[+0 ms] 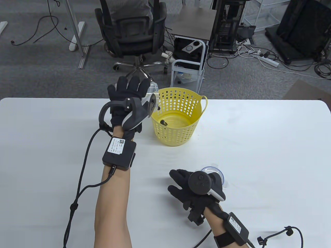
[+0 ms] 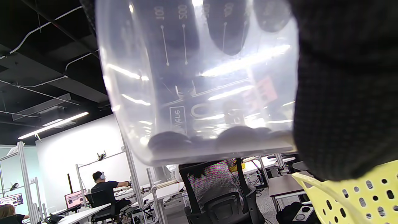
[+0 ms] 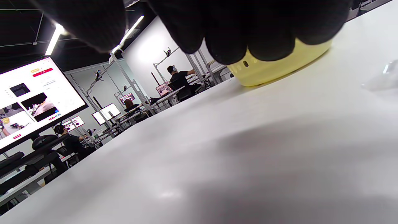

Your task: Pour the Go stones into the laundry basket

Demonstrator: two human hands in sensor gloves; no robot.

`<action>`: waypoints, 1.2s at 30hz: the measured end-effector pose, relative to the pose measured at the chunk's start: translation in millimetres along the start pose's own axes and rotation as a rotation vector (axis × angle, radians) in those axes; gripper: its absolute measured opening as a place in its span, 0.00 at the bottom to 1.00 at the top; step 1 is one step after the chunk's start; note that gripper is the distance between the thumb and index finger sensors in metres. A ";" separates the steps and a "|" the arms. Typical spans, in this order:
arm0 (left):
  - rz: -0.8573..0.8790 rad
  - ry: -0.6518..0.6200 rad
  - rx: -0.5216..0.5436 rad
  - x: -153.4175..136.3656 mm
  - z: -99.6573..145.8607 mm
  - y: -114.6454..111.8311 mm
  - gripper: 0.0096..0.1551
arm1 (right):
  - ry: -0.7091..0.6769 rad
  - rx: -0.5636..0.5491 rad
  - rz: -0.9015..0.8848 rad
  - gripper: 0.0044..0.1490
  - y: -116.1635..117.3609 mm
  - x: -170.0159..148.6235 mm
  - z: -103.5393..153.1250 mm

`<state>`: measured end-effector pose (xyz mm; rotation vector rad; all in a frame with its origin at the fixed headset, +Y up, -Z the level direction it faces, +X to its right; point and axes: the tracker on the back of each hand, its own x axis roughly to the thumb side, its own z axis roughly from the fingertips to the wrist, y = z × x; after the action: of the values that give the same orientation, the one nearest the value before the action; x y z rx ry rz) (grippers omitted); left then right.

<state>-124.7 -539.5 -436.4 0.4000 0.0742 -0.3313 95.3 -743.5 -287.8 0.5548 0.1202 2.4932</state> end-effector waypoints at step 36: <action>-0.061 -0.019 0.012 2.9 3.0 -2.9 0.79 | 0.003 0.026 0.022 0.45 1.9 1.0 -0.5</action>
<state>-122.9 -544.0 -435.1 0.4070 0.0662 -0.3960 93.3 -744.6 -287.4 0.5656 0.1486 2.5173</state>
